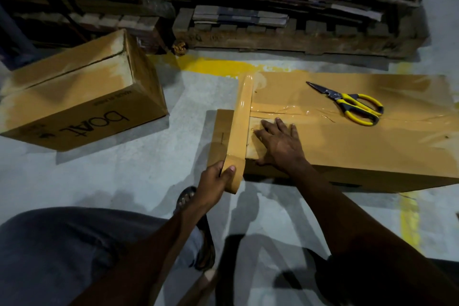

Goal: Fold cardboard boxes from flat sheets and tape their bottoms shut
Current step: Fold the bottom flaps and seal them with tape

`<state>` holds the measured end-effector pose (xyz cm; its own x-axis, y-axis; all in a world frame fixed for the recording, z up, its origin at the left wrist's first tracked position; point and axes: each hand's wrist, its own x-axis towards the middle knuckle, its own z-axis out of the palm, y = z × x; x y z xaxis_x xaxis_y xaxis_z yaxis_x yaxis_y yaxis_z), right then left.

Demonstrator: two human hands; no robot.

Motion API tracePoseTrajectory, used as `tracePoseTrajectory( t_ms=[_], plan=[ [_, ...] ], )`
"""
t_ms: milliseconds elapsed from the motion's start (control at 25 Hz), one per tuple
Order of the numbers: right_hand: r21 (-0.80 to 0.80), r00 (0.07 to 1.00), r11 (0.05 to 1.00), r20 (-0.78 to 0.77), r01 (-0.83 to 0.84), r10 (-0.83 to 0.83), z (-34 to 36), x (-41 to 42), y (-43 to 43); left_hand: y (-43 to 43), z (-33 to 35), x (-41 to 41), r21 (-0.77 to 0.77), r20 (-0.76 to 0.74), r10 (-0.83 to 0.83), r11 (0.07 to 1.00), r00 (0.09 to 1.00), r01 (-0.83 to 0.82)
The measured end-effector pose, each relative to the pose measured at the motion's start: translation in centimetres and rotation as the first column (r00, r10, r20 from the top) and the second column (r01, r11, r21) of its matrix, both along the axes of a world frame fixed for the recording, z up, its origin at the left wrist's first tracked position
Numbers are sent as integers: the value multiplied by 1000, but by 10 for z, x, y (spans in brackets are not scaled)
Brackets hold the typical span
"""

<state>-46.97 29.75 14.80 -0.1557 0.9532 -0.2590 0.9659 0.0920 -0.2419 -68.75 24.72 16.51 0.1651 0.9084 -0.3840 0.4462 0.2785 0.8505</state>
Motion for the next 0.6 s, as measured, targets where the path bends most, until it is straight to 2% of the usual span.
tracePoseTrajectory(
  t_ms=[360, 600],
  plan=[
    [6, 1000, 1000, 13, -3, 3, -3, 0, 1, 0, -9, 2, -175, 123, 143, 977, 982, -121],
    [11, 999, 1000, 21, -26, 26, -6, 0, 0, -21, -3, 0, -236, 12, 98, 967, 995, -93]
  ],
)
